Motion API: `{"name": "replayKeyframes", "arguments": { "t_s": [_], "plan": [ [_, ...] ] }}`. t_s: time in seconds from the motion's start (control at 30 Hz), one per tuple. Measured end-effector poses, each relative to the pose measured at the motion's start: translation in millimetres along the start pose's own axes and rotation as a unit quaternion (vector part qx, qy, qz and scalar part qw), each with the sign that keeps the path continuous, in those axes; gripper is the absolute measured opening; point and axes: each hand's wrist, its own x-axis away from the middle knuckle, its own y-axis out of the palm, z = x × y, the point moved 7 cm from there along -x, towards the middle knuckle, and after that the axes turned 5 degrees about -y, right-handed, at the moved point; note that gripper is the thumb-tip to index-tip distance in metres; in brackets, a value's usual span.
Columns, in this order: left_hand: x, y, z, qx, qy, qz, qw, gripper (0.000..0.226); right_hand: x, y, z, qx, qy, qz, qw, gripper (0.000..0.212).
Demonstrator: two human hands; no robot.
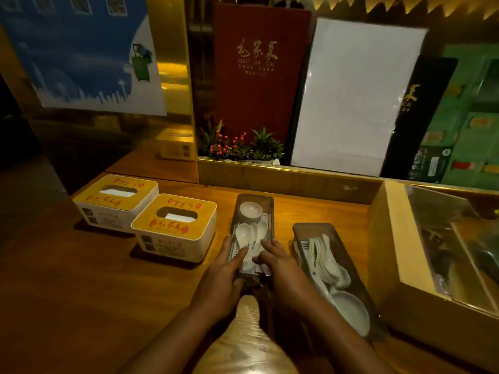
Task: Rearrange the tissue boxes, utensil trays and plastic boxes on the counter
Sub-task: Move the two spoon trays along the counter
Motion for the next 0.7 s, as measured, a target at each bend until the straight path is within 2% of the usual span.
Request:
{"name": "replayKeyframes", "arguments": {
  "t_s": [0.2,0.3,0.53,0.6,0.7],
  "plan": [
    [-1.4,-0.6,-0.4,-0.025,-0.019,-0.016,0.999,0.075,19.6,-25.1,-7.4,0.047,-0.01,-0.023,0.999,0.069],
    [-0.9,-2.0,-1.2,-0.012,-0.035,-0.021,0.999,0.075,58.6,-57.1,0.2,0.082,0.034,-0.027,0.996,0.068],
    [12.2,-9.9,12.3,-0.028,-0.043,0.026,0.998,0.07,158.4,-92.5,25.9,0.15,0.136,-0.103,0.974,0.087],
    [18.2,-11.7,22.0,-0.057,-0.026,0.04,0.997,0.067,171.8,-84.5,29.7,0.137,0.147,-0.087,0.976,0.084],
    [26.9,-11.4,35.5,-0.074,-0.015,0.039,0.996,0.063,177.0,-72.3,36.6,0.121,0.15,-0.022,0.981,0.073]
  ]
}}
